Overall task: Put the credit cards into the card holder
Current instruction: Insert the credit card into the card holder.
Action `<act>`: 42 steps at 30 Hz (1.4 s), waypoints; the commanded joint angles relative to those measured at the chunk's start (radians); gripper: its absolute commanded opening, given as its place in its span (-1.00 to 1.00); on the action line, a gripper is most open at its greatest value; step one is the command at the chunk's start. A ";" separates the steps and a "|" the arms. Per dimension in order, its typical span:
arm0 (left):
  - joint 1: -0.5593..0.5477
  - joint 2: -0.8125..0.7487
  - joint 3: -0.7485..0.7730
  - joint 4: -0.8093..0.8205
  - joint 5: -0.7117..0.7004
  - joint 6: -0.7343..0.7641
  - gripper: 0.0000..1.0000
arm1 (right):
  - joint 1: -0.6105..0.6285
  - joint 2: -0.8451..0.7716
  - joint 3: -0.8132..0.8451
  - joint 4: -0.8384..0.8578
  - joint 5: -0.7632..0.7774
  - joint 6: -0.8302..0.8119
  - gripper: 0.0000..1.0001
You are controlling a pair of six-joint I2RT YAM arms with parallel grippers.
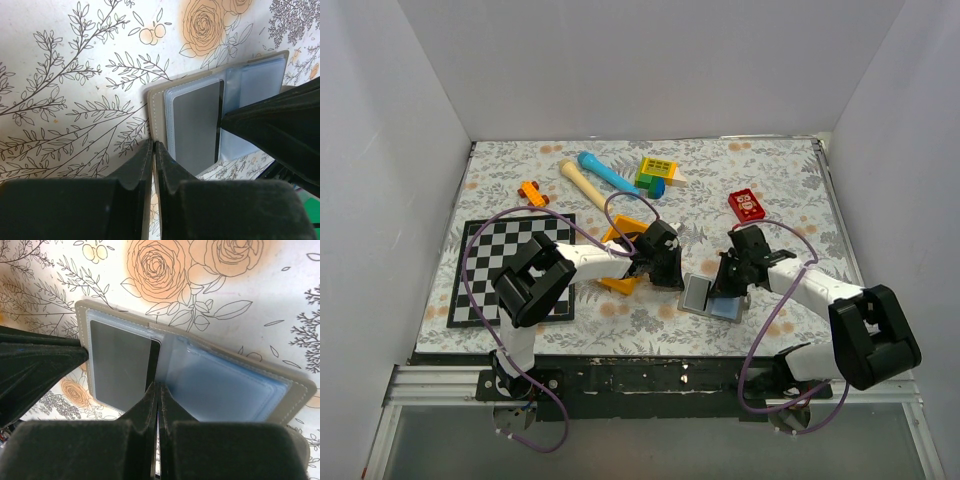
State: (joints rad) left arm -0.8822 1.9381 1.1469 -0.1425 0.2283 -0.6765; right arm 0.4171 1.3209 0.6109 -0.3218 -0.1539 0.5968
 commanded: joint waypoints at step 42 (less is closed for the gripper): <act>-0.009 -0.010 -0.013 -0.011 0.032 0.006 -1.00 | 0.052 -0.002 0.044 0.064 -0.056 -0.055 -0.97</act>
State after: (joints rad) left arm -0.8661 1.9381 1.1469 -0.1459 0.2253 -0.6659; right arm 0.4545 1.3842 0.6453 -0.2764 -0.2031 0.5385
